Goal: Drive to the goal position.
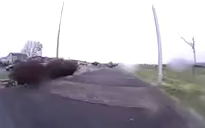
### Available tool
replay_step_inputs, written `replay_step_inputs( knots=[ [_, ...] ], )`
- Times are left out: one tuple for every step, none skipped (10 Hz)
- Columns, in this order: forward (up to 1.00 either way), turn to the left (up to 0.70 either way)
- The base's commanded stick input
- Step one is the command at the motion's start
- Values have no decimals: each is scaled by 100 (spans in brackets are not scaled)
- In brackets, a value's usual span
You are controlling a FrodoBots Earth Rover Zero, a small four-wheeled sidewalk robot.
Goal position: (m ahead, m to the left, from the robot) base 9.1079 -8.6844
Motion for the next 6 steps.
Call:
replay_step_inputs(
  knots=[
    [100, 0],
    [100, 0],
    [100, 0],
    [100, 0],
    [100, 0],
    [100, 0]
  ],
)
